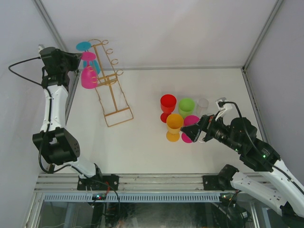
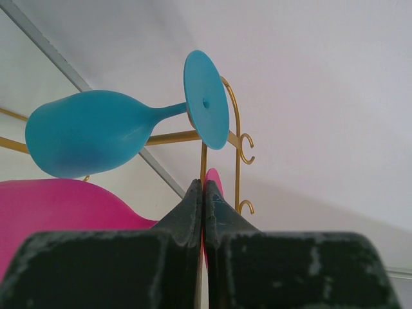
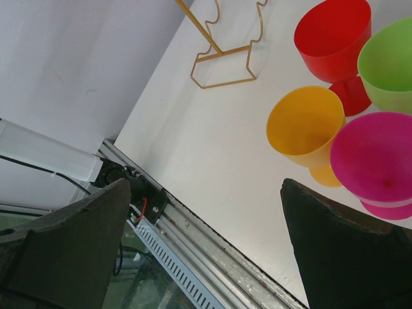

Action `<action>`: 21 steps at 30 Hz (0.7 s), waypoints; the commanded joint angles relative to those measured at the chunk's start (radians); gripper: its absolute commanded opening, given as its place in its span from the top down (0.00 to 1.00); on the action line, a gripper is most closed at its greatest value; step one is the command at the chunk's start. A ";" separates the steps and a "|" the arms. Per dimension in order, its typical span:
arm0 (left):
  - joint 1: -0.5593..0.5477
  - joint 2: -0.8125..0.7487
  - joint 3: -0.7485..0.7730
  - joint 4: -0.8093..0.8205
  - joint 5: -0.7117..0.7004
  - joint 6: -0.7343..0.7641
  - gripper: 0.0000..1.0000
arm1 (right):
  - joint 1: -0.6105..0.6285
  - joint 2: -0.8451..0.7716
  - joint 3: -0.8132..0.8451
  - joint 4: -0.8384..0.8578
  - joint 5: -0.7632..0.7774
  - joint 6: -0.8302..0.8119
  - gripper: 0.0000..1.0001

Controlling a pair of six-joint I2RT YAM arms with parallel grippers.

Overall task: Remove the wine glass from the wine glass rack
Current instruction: Pick up the wine glass from the wine rack.

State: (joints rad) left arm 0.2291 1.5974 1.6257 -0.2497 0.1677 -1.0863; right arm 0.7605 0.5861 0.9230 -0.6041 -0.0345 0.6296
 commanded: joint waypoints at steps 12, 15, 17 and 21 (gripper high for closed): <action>0.001 -0.072 0.064 0.053 -0.040 0.039 1.00 | -0.003 -0.004 0.026 0.001 0.009 0.008 0.00; 0.004 -0.081 0.062 0.044 -0.054 0.053 1.00 | -0.003 -0.003 0.026 -0.002 0.011 0.006 0.00; 0.005 -0.088 0.056 0.041 -0.066 0.060 1.00 | -0.003 -0.002 0.026 -0.002 0.010 0.007 0.00; 0.008 -0.090 0.058 0.036 -0.073 0.073 1.00 | -0.003 -0.002 0.025 -0.001 0.008 0.008 0.00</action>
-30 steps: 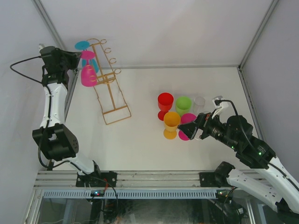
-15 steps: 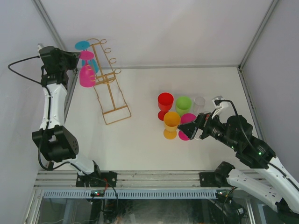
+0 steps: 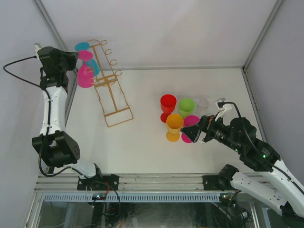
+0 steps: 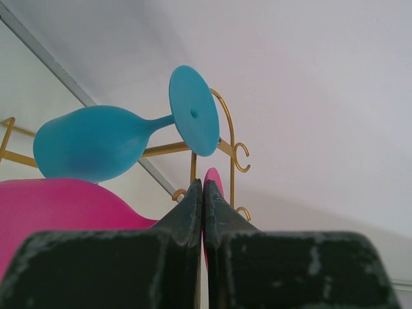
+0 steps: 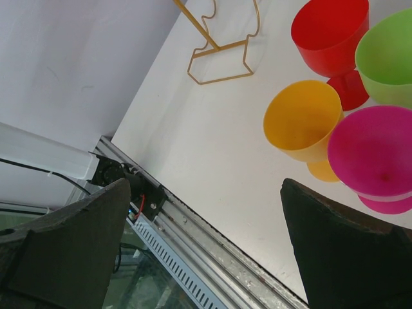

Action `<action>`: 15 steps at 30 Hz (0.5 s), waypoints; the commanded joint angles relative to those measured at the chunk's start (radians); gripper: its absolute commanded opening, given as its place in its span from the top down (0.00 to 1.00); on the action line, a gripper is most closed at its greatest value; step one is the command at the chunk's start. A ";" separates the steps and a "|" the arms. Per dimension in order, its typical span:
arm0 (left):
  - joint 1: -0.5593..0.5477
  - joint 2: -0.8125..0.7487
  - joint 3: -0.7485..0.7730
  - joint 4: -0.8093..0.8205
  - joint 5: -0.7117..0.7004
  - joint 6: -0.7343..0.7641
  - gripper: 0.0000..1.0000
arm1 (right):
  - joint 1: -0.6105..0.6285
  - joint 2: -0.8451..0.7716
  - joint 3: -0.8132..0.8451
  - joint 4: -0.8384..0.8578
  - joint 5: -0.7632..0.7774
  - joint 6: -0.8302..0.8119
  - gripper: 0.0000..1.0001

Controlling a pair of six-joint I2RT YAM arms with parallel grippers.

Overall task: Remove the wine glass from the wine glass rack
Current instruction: Pick up the wine glass from the wine rack.

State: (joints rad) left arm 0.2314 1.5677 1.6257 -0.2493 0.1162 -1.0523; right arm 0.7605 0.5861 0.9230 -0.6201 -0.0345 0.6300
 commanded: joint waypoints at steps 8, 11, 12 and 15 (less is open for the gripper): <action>0.010 -0.046 0.074 0.054 0.012 0.029 1.00 | -0.003 0.002 0.025 0.003 0.013 0.006 0.00; 0.010 -0.056 0.059 0.048 -0.004 0.036 1.00 | -0.003 0.000 0.024 0.008 0.012 0.006 0.00; 0.011 -0.063 0.051 0.052 -0.015 0.038 1.00 | -0.003 0.000 0.024 0.008 0.012 0.005 0.00; 0.011 -0.072 0.039 0.074 -0.037 0.057 1.00 | -0.003 -0.002 0.023 0.005 0.013 0.002 0.00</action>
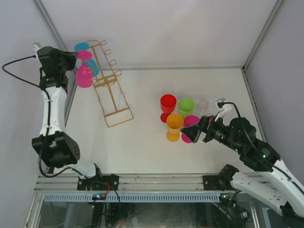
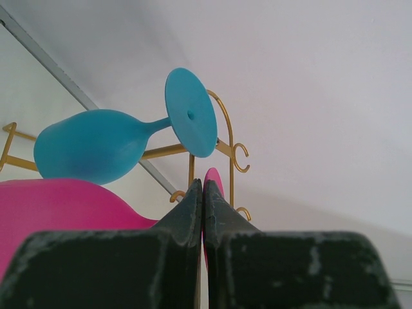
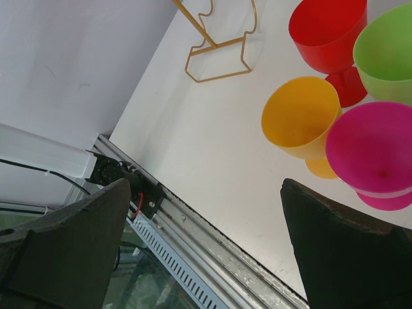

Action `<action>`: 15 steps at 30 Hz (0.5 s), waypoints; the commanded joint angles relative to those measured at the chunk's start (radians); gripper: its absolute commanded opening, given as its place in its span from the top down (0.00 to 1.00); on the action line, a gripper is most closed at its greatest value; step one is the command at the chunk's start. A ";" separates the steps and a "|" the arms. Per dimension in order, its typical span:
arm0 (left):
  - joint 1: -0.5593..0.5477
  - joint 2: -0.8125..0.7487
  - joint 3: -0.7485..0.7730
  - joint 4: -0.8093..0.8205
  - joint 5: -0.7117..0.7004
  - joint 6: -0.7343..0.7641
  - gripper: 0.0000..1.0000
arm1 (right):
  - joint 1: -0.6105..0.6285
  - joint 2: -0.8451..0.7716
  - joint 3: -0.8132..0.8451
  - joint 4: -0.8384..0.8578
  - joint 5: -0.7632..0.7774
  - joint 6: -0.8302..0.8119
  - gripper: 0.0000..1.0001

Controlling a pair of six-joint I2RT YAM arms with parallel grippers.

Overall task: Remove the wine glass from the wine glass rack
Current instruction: Pick up the wine glass from the wine rack.

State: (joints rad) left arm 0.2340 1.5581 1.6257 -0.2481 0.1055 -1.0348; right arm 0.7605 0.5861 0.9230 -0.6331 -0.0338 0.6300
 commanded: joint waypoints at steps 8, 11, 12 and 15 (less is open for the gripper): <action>0.018 -0.034 0.062 0.093 0.013 0.106 1.00 | -0.003 -0.002 0.022 0.013 0.015 0.001 0.00; 0.021 -0.051 0.044 0.091 -0.007 0.120 1.00 | -0.003 -0.002 0.022 0.013 0.016 0.002 0.00; 0.025 -0.057 0.044 0.090 -0.003 0.124 1.00 | -0.003 -0.003 0.022 0.013 0.014 0.001 0.00; 0.034 -0.069 0.041 0.093 -0.024 0.142 1.00 | -0.003 -0.007 0.022 0.010 0.016 0.002 0.00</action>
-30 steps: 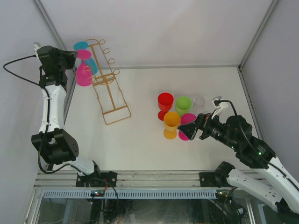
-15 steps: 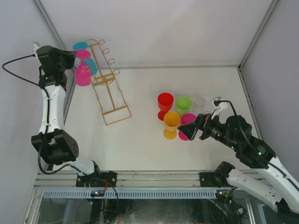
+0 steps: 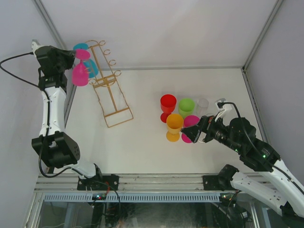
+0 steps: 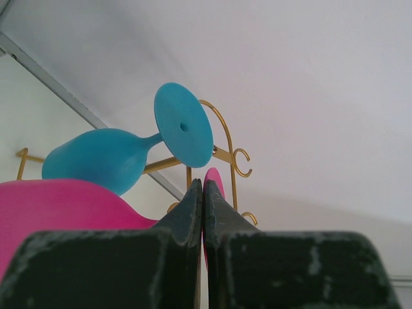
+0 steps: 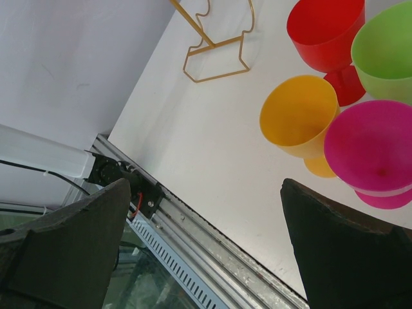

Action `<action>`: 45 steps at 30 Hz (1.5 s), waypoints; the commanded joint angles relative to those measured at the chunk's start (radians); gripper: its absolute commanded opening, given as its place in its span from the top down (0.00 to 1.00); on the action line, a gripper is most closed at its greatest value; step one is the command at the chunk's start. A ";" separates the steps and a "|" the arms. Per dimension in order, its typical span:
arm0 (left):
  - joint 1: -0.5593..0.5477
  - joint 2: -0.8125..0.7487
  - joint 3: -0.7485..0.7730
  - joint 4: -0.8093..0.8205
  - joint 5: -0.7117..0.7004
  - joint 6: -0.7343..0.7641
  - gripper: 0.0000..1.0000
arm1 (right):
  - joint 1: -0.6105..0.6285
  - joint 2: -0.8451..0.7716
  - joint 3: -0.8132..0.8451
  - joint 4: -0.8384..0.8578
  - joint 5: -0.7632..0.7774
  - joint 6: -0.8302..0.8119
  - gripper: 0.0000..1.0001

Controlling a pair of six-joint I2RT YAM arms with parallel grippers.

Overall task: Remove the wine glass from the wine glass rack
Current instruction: Pick up the wine glass from the wine rack.

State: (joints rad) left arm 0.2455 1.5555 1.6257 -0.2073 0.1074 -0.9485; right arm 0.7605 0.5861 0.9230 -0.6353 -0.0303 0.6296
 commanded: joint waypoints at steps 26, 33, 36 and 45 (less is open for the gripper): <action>0.049 -0.321 -0.155 -0.013 -0.054 0.184 1.00 | -0.003 0.001 0.022 0.035 0.006 0.005 0.00; 0.051 -0.448 -0.210 -0.112 -0.075 0.323 1.00 | -0.006 -0.081 -0.003 0.077 0.157 0.060 0.00; 0.051 -0.496 -0.230 -0.173 -0.037 0.347 1.00 | -0.011 -0.126 -0.024 0.109 0.195 0.071 0.00; 0.049 -0.709 -0.392 -0.354 -0.014 0.386 1.00 | -0.020 -0.165 -0.063 0.169 0.217 0.168 0.00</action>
State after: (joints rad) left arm 0.2935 0.9237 1.2846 -0.4808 0.0639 -0.6151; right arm 0.7471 0.4244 0.8761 -0.5343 0.1532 0.7265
